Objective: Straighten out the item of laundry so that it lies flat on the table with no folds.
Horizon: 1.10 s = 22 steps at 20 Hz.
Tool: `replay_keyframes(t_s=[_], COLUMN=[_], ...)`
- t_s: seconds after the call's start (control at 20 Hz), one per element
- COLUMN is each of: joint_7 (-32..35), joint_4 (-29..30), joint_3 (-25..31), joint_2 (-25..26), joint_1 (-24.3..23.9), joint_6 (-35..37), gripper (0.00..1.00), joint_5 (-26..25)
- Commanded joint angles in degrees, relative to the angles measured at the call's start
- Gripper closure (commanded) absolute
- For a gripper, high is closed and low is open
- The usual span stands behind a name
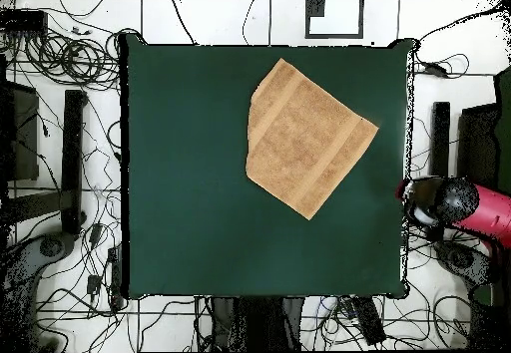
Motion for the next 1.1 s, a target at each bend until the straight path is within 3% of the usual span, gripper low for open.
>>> replay_keyframes(t_s=[0.05, 0.8, 1.1], joint_7=[5.9, -0.1, 1.4], joint_4=[2.4, 1.3, 3.4], joint_3=[-0.3, -0.5, -0.5], joint_2=[5.0, 2.7, 0.7], joint_1=[2.0, 0.9, 1.8], joint_6=[-4.3, 0.0, 0.9], gripper=[1.00, 1.00, 1.00], joint_5=[0.4, 0.5, 2.3])
